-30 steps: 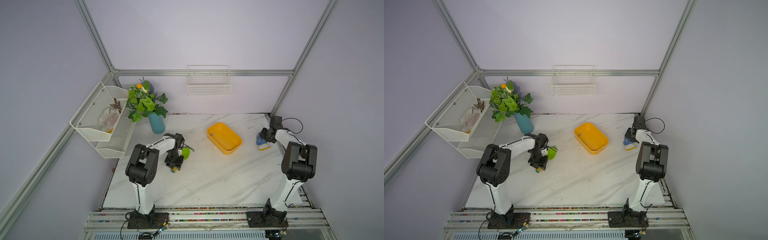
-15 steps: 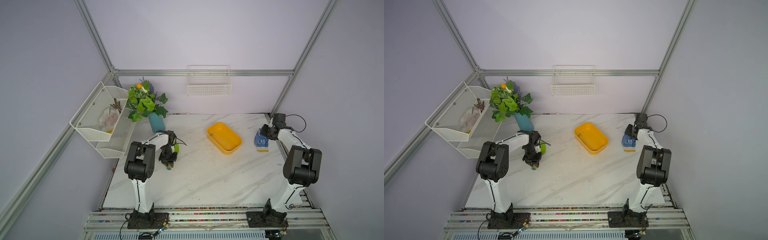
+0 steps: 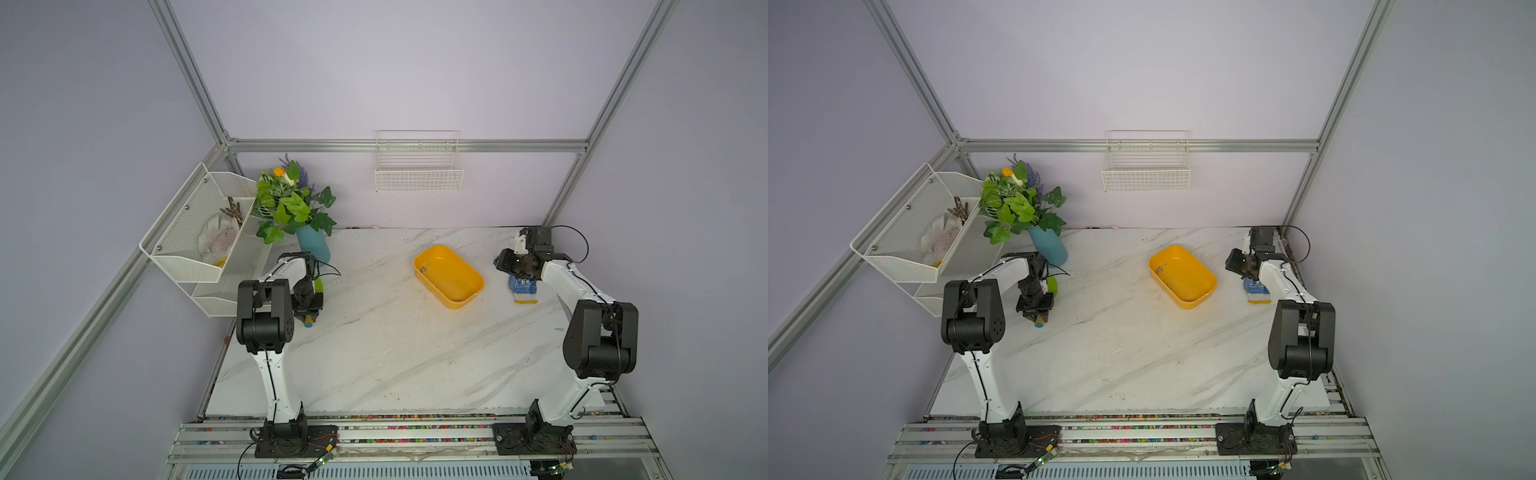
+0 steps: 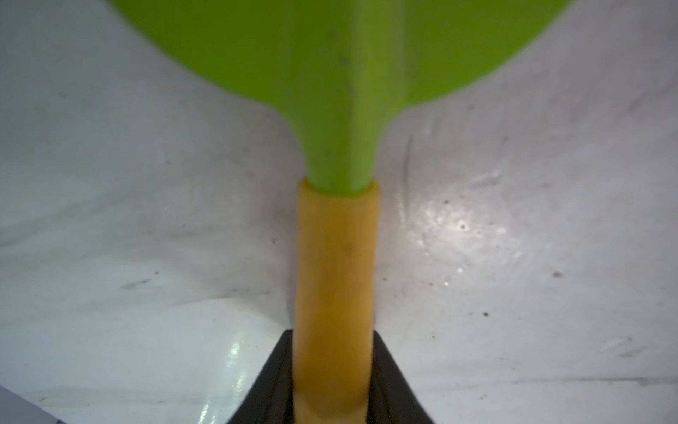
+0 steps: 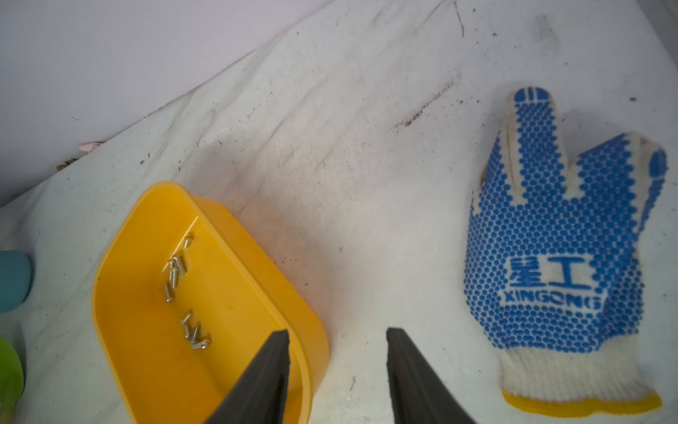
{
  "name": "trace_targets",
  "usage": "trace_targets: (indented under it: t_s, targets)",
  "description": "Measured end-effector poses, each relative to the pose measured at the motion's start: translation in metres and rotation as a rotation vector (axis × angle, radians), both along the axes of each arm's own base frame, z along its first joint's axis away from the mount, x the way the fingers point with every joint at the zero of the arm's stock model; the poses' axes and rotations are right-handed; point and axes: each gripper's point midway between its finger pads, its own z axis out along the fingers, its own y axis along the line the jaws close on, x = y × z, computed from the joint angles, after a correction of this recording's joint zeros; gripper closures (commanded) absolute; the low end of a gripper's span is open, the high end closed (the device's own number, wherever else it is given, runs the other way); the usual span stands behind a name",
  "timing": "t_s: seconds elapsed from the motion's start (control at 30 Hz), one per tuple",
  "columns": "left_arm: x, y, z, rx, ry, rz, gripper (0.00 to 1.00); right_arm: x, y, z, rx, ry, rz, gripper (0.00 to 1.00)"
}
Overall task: Take out the screws from the storage box
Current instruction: Move the distractor to the center of the board, then pick up the storage box at the center of the board.
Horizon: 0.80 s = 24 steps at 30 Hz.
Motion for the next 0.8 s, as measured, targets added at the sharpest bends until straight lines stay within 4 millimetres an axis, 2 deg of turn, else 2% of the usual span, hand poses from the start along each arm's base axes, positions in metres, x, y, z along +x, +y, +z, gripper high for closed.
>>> trace_targets:
  t_s: [0.07, 0.17, 0.23, 0.33, 0.47, 0.53, 0.63, 0.73, 0.8]
  targets:
    - [0.000, 0.000, 0.001, 0.007, -0.002, -0.010, 0.56, -0.005, 0.000, -0.008, 0.005, 0.021, -0.001, 0.48]
    - [0.001, 0.000, 0.005, 0.017, -0.012, -0.025, 0.56, -0.013, 0.002, -0.013, 0.019, 0.036, 0.000, 0.47]
    - [0.004, 0.000, 0.014, 0.025, -0.036, -0.030, 0.53, -0.015, 0.005, -0.009, 0.032, 0.030, 0.002, 0.47]
    - [0.008, -0.002, 0.037, 0.033, -0.098, -0.032, 0.46, -0.015, 0.009, -0.001, 0.048, 0.010, 0.007, 0.47]
    - [0.016, -0.020, 0.077, 0.042, -0.210, -0.053, 0.50, -0.015, 0.018, 0.006, 0.063, -0.002, 0.020, 0.47]
    - [0.020, -0.039, 0.093, 0.032, -0.262, -0.072, 0.51, -0.015, 0.024, 0.006, 0.068, 0.000, 0.029, 0.47]
    - [0.020, -0.082, 0.106, -0.028, -0.308, -0.105, 0.51, -0.016, 0.033, 0.006, 0.073, 0.002, 0.042, 0.47]
    - [0.018, -0.135, 0.110, -0.140, -0.334, -0.117, 0.50, -0.016, 0.038, 0.006, 0.072, 0.002, 0.055, 0.47]
    - [0.021, -0.185, 0.117, -0.280, -0.373, -0.104, 0.50, -0.015, 0.041, 0.006, 0.072, 0.001, 0.061, 0.47]
